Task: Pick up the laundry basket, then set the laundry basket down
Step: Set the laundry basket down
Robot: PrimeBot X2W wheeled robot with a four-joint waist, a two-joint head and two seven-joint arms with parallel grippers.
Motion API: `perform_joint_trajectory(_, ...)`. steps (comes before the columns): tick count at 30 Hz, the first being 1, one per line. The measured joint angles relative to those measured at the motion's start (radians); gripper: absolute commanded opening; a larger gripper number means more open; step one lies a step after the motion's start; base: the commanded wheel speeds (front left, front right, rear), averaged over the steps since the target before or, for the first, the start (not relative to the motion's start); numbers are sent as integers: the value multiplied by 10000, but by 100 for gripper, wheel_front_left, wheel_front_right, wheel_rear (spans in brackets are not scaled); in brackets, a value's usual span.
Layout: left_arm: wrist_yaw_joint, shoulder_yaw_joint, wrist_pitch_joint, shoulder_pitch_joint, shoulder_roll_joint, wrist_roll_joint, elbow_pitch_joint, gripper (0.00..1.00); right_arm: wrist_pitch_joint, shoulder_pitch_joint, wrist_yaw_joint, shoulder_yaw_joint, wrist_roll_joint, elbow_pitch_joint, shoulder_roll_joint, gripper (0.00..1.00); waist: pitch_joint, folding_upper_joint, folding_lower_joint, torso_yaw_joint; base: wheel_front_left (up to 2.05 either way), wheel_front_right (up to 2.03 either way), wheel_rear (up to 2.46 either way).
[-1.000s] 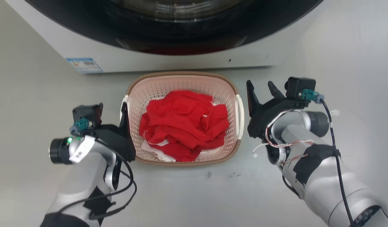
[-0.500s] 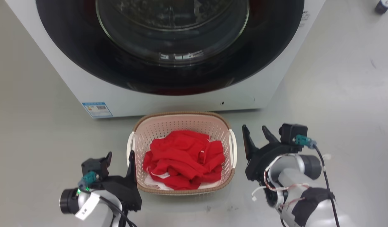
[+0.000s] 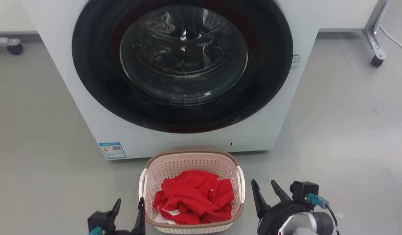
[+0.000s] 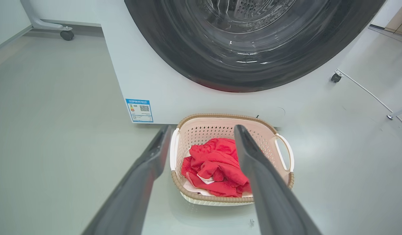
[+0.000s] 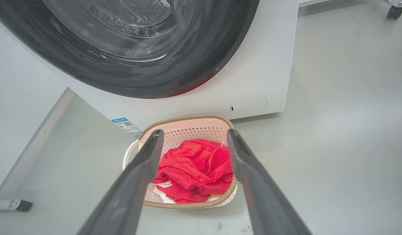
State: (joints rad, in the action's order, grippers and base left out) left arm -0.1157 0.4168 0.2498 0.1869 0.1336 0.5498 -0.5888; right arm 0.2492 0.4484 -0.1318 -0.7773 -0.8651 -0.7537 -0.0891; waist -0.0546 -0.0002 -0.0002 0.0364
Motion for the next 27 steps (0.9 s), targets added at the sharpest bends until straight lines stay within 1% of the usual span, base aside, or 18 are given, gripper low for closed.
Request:
perform_joint_trajectory(5, -75, -280, 0, -998, 163, -199, 871, 100, 0, -887, 0, 552, 635, 719, -12, 100, 439, 0, 0, 14, 0, 0, 0)
perform_joint_trajectory(10, -77, -541, 0, -1698, 167, -550, 1705, 100, 2, -1562, 0, 1229, 1335, 1528, -169, 100, 706, 0, 1, 73, 0, 0, 0)
perform_joint_trajectory(13, -77, -656, 0, -1983, 150, -688, 2173, 100, 2, -2027, 0, 1626, 1827, 2057, -284, 100, 794, 1, 2, 90, 0, 0, 0)
perform_joint_trajectory(20, -86, -1120, 0, -2453, 119, -1204, 3041, 100, 0, -3011, 0, 2435, 2778, 3198, -282, 100, 868, 3, 2, 109, 0, 0, 0)
perform_joint_trajectory(21, -86, -1264, 0, -2598, 69, -1306, 3229, 100, 2, -3217, 0, 2644, 3068, 3484, -270, 100, 883, 3, 2, 116, 0, 0, 0)
perform_joint_trajectory(27, -86, -1756, 0, -2993, -77, -1574, 3676, 100, 2, -3606, 0, 3166, 3776, 4318, -113, 100, 907, 2, 1, 171, 0, 0, 0)
